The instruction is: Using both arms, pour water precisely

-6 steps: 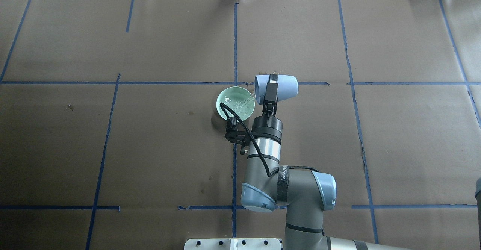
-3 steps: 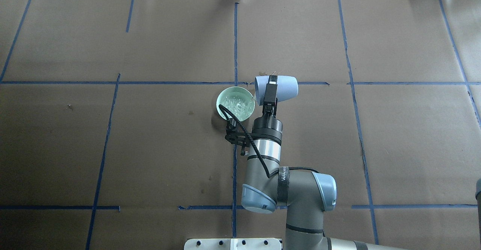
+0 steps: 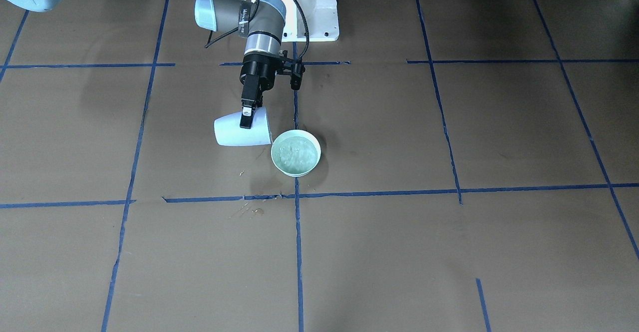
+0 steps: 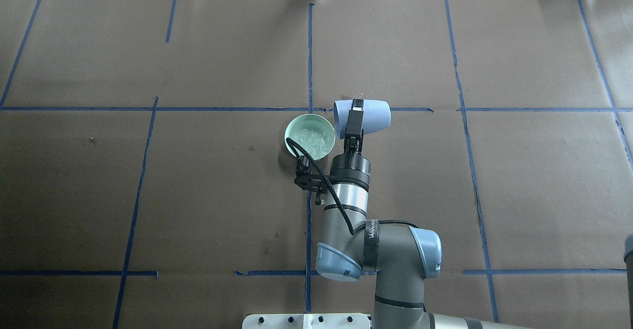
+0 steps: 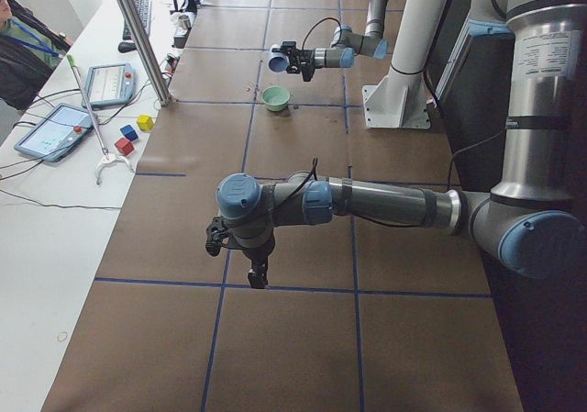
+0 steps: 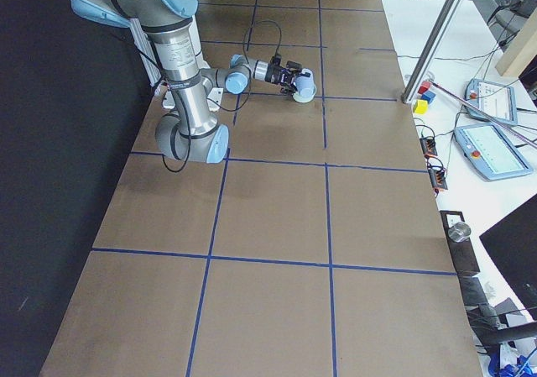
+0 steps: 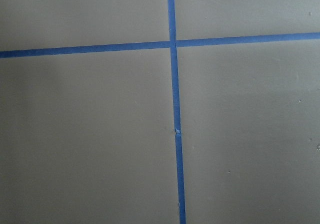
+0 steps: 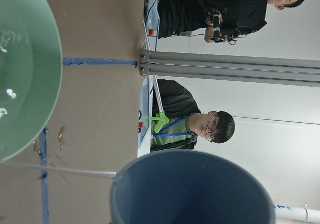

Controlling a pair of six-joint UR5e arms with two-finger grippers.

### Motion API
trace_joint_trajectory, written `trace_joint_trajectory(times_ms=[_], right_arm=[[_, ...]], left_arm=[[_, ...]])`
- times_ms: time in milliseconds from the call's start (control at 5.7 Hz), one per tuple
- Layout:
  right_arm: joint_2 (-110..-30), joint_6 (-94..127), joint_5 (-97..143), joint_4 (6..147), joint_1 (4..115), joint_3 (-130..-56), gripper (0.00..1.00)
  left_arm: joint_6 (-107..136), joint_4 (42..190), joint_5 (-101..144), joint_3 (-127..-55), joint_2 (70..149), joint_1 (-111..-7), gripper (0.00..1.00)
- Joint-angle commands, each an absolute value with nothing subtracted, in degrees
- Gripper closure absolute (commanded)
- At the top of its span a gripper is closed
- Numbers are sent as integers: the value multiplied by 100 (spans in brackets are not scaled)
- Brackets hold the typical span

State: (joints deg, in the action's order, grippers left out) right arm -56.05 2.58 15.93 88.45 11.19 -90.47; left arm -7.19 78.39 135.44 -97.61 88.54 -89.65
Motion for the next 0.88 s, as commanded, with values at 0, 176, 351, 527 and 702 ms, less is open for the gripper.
trace_joint_trajectory(times_ms=[0,176,351,527,702], right_arm=[[-5590,298,1600,8798,1116,-9062,97],[-5468,360,1617,8772,1116,-9062,97],[-5345,682,1661,8763,1116,-9062,98],[-5231,1277,1948,8763,1134,-9088,98],[-5212,2031,2073,8737,1142,-9097,99]], left_arm=[[-712,7840,13544,-9756,8859,-8965,0],[-712,7849,13544,-9756,8859,-8965,0],[-712,7849,13544,-9756,8868,-8965,0],[-712,7849,13544,-9756,8868,-8965,0],[-712,7849,13544,-9756,8868,-8965,0]])
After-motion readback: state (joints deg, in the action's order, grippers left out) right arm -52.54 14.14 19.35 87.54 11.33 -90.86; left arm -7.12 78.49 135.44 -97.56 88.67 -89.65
